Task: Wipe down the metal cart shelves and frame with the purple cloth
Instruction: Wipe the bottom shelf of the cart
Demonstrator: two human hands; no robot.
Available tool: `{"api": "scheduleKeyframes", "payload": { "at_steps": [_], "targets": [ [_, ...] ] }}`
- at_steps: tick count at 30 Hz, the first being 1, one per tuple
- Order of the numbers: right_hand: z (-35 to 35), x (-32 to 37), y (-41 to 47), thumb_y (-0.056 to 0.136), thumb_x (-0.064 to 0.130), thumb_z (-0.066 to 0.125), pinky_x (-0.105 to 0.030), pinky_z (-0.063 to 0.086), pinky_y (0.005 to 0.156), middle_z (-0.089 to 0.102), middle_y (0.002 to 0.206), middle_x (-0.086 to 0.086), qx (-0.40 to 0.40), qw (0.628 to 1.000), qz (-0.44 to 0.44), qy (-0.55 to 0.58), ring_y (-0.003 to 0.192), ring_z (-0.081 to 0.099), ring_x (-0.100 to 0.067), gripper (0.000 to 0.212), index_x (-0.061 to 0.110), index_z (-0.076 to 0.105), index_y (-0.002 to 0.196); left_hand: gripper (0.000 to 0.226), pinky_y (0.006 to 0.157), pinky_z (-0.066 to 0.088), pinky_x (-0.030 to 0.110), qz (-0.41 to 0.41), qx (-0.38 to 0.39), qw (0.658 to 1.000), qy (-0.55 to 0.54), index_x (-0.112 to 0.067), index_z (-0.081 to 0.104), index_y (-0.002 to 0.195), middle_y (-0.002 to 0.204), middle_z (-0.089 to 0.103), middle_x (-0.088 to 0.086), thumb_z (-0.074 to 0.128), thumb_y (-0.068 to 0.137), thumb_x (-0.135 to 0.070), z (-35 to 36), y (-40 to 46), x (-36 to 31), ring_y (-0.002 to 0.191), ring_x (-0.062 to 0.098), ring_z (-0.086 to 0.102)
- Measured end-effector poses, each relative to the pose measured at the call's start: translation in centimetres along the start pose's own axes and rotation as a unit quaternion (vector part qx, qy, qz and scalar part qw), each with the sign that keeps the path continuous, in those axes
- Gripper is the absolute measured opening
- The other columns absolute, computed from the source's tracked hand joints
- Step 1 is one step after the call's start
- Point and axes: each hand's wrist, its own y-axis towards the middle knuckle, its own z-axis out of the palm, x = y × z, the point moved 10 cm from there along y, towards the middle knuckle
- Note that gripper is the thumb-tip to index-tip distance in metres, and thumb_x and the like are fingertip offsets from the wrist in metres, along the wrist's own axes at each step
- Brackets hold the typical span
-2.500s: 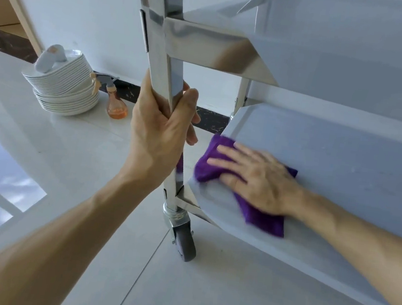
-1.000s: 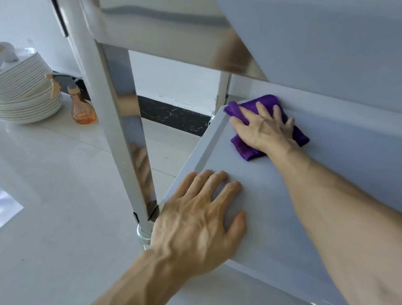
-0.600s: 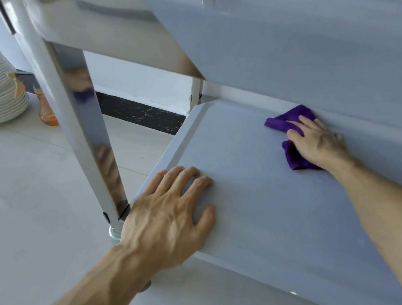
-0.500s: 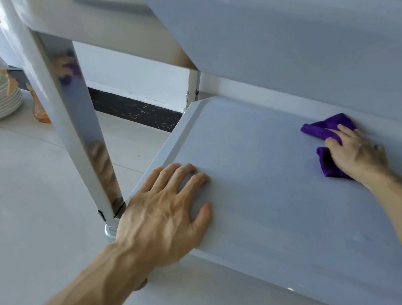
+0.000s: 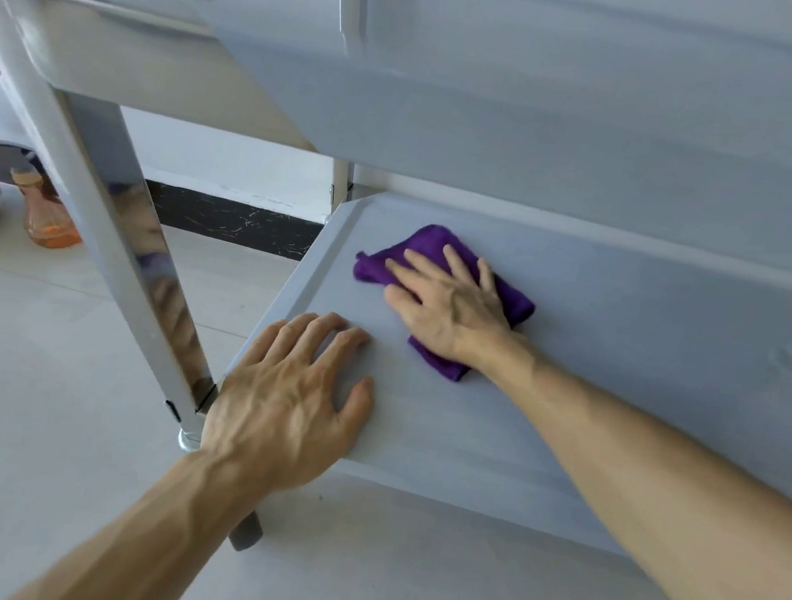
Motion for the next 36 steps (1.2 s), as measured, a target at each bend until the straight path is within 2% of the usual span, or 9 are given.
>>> {"api": "scheduleKeyframes", "payload": {
  "at_steps": [5,11,15,19,22,25,27,31,36],
  "targets": [
    [-1.1,-5.2,-7.5,0.097,0.064,0.019,-0.044,-0.003,0.123,0.014,0.161,0.028,0.002,0.999,-0.038,-0.006,0.152,0.001,-0.008,0.053,0.055,0.023,0.149,0.05,0.117,0.012,0.024,-0.001,-0.003,1.0,-0.012,-0.036,0.04,0.141,0.145,0.038,-0.019,0.024,0.097,-0.052,0.1,0.1,0.1,0.139,0.007,0.027],
    [-4.3,-20.6,-13.2,0.094,0.067,0.014,-0.043,0.009,0.12,0.019,0.16,0.026,-0.035,0.98,0.198,-0.016,0.151,0.01,-0.01,0.055,0.056,0.025,0.147,0.048,0.118,0.015,0.026,-0.002,-0.007,1.0,-0.018,-0.035,0.041,0.139,0.143,0.039,-0.019,0.027,0.096,-0.051,0.3,0.0,0.1,0.139,0.009,0.028],
    [-3.9,-19.9,-12.0,0.085,0.073,0.006,-0.055,0.006,0.118,0.016,0.163,0.018,-0.038,0.965,0.26,-0.02,0.151,0.01,-0.023,0.069,0.052,0.026,0.148,0.045,0.118,0.014,0.027,0.0,-0.006,1.0,-0.018,-0.034,0.041,0.141,0.144,0.039,-0.018,0.033,0.098,-0.048,0.3,0.0,0.1,0.14,0.01,0.028],
    [-2.2,-12.8,-11.0,0.096,0.065,0.015,-0.056,0.001,0.119,0.005,0.166,0.011,-0.026,0.981,0.191,-0.011,0.152,0.003,-0.024,0.054,0.055,0.021,0.149,0.046,0.119,0.016,0.028,0.004,0.0,1.0,-0.02,-0.034,0.04,0.141,0.145,0.039,-0.016,0.033,0.099,-0.048,0.5,-0.1,0.2,0.14,0.011,0.029],
    [-0.7,-6.9,-13.0,0.093,0.068,0.011,-0.05,-0.005,0.121,-0.001,0.167,0.01,0.003,0.995,0.099,0.005,0.153,-0.003,-0.018,0.056,0.058,0.019,0.148,0.047,0.118,0.018,0.031,0.011,0.01,1.0,-0.025,-0.034,0.039,0.142,0.146,0.039,-0.015,0.031,0.098,-0.049,0.6,0.0,0.2,0.14,0.012,0.03],
    [-0.2,-3.5,-17.3,0.088,0.07,0.003,-0.037,-0.012,0.12,-0.003,0.164,0.02,0.029,0.999,-0.006,0.033,0.15,-0.01,-0.003,0.056,0.067,0.016,0.143,0.05,0.118,0.02,0.033,0.012,0.012,0.999,-0.027,-0.035,0.04,0.141,0.146,0.04,-0.014,0.024,0.096,-0.052,0.6,0.0,0.4,0.139,0.012,0.031],
    [-0.9,-4.8,-20.0,0.092,0.066,0.009,-0.028,-0.011,0.118,-0.001,0.16,0.03,0.04,0.998,-0.027,0.034,0.148,-0.01,0.005,0.047,0.072,0.017,0.138,0.054,0.118,0.022,0.035,0.017,0.012,0.999,-0.032,-0.035,0.041,0.139,0.145,0.041,-0.014,0.022,0.093,-0.054,0.6,0.1,0.4,0.139,0.013,0.032],
    [-3.2,-14.0,-24.0,0.097,0.061,0.023,-0.033,0.004,0.12,0.002,0.16,0.031,0.055,0.995,0.082,0.01,0.148,-0.004,0.005,0.036,0.08,0.015,0.127,0.055,0.118,0.023,0.036,0.02,0.013,0.999,-0.033,-0.036,0.039,0.14,0.146,0.04,-0.013,0.02,0.092,-0.055,0.7,0.1,0.6,0.139,0.015,0.032],
    [-4.1,-21.7,-25.0,0.096,0.067,0.015,-0.042,0.005,0.119,0.002,0.165,0.019,0.038,0.96,0.277,0.012,0.151,-0.002,-0.005,0.038,0.074,0.01,0.133,0.048,0.117,0.021,0.036,0.012,0.0,0.999,-0.034,-0.035,0.041,0.139,0.144,0.042,-0.012,0.027,0.095,-0.05,0.7,0.2,0.4,0.137,0.015,0.033]
  ]
}}
